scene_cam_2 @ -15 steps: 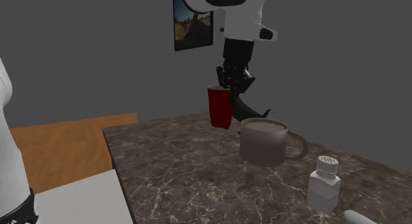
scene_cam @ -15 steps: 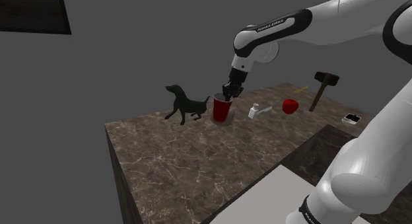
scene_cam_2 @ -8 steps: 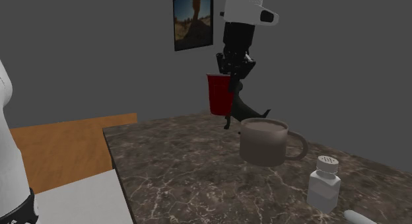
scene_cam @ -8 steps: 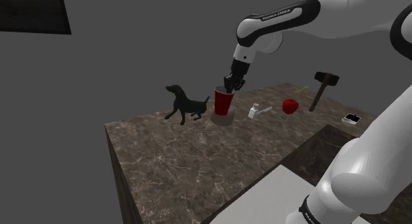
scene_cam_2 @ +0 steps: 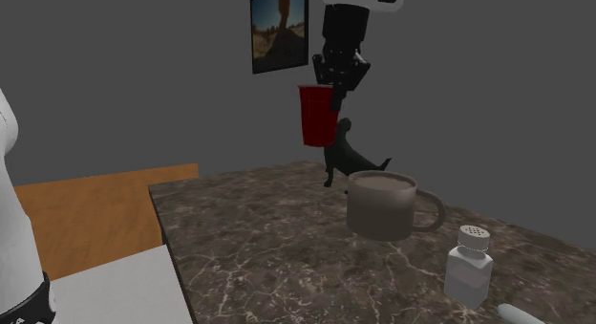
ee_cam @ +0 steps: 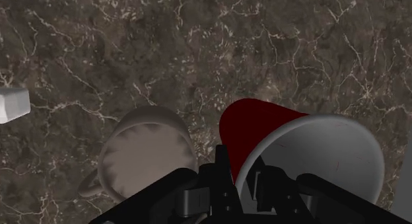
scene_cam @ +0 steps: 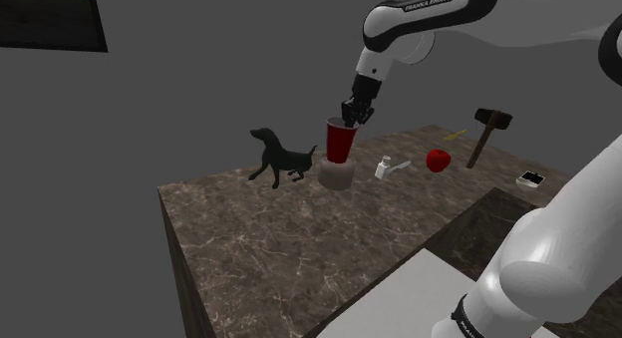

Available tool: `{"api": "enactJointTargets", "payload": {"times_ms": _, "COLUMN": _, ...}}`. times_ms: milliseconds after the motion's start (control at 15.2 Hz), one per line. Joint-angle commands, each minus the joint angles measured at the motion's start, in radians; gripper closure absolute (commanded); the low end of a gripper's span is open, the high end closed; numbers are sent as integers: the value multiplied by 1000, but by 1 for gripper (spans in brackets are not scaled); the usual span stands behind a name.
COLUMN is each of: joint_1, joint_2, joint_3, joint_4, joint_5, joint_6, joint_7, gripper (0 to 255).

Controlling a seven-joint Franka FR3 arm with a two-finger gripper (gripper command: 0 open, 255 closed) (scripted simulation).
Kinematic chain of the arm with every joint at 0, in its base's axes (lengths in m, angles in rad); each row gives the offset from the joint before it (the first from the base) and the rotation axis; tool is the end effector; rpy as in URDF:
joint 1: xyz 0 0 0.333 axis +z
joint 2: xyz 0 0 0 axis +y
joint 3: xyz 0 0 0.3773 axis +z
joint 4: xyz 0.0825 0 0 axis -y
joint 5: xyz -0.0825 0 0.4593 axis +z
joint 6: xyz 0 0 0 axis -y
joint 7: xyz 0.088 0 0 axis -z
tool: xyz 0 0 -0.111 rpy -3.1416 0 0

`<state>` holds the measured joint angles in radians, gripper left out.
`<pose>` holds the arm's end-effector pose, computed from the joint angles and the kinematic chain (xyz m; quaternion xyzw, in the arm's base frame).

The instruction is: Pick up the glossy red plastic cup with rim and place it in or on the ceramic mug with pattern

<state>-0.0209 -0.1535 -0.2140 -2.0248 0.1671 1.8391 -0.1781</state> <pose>0.5587 -0.1251 0.5470 -0.9939 0.0503 -0.0019 0.0979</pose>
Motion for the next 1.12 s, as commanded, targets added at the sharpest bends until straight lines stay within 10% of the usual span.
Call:
{"api": "enactJointTargets", "payload": {"times_ms": 0, "joint_1": 0, "joint_2": 1, "joint_3": 0, "joint_4": 28, "joint_5": -1, "joint_6": -27, "joint_7": 5, "gripper": 255}}
{"api": "enactJointTargets", "payload": {"times_ms": 858, "joint_1": -136, "joint_2": 389, "joint_3": -120, "joint_4": 590, "joint_5": 89, "joint_6": -262, "joint_7": -218, "gripper": 255}}
{"api": "enactJointTargets", "payload": {"times_ms": 1056, "joint_1": -133, "joint_2": 383, "joint_3": -118, "joint_4": 541, "joint_5": 87, "joint_6": -220, "joint_7": -224, "gripper": 255}}
